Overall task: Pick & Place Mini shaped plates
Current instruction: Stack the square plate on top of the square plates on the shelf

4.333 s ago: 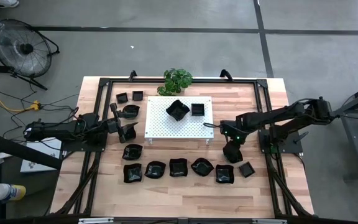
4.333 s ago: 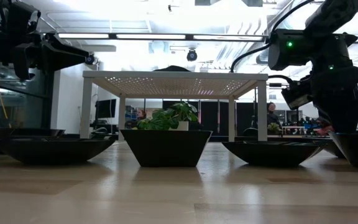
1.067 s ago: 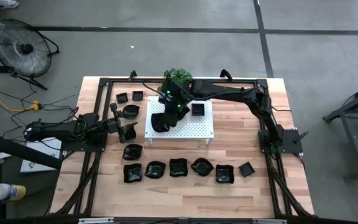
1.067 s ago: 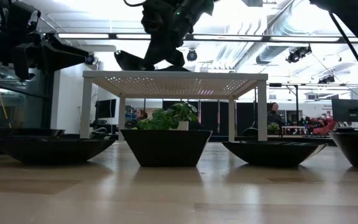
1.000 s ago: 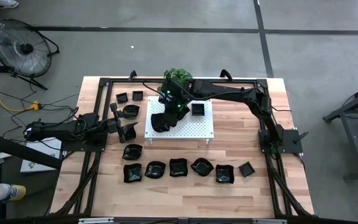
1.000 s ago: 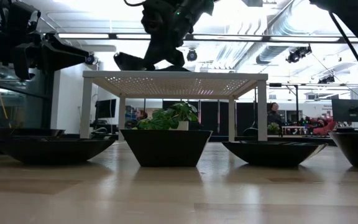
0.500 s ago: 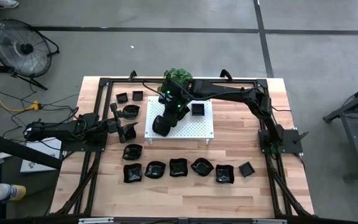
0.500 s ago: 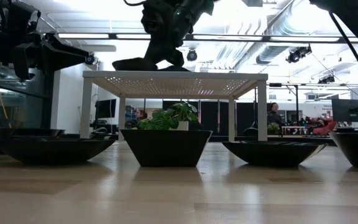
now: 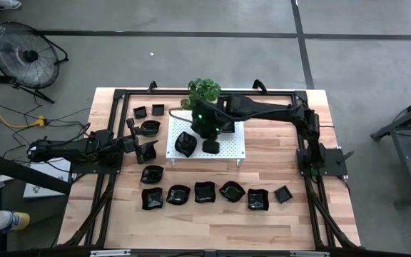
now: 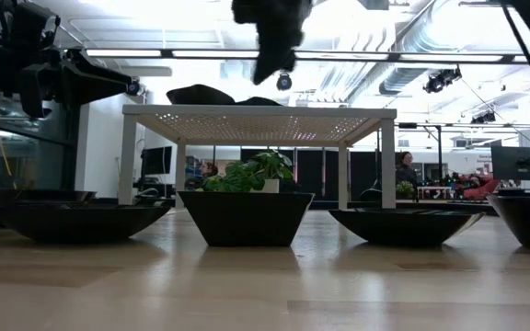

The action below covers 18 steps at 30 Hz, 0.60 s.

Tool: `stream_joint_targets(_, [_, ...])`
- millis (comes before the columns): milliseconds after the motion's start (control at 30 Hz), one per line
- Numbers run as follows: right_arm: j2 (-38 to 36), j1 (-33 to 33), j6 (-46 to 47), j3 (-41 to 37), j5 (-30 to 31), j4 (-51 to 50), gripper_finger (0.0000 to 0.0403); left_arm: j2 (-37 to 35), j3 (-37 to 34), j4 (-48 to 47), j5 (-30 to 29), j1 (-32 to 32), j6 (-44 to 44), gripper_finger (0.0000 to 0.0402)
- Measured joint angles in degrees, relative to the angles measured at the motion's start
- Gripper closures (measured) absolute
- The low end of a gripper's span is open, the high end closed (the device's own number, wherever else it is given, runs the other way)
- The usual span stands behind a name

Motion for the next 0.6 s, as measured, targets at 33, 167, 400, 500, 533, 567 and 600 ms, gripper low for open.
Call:
stream_joint_targets(33, [-0.6, 0.9, 0.2, 0.0, 1.7, -2.2, 0.0381, 0.0, 0.0, 0.0, 0.1, 0.0, 0.0, 0.0227])
stream_joint_targets(167, [-3.0, 4.0, 4.4, 0.0, 5.2, -9.5, 0.0357, 0.0, 0.0, 0.0, 0.1, 0.0, 0.0, 0.0227])
stream_joint_targets(400, [-5.9, 9.2, 13.2, 0.0, 12.1, -21.2, 0.027, 0.0, 0.0, 0.0, 0.3, 0.0, 0.0, 0.0227])
stream_joint_targets(500, [-7.0, 11.3, 17.4, -0.1, 13.3, -24.3, 0.0242, 0.0, 0.0, 0.0, 0.4, 0.0, 0.0, 0.0227])
stream_joint_targets(533, [-7.9, 12.0, 18.4, -1.4, 13.5, -24.1, 0.0235, 0.0, 0.0, 0.0, 0.4, 0.0, 0.0, 0.0227])
stream_joint_targets(567, [-9.2, 12.6, 19.4, -3.3, 12.7, -23.4, 0.023, 0.0, 0.0, 0.0, 0.4, 0.0, 0.0, 0.0227])
stream_joint_targets(600, [-10.5, 13.2, 20.3, -5.4, 12.4, -22.3, 0.0226, 0.0, 0.0, 0.0, 0.4, 0.0, 0.0, 0.0227])
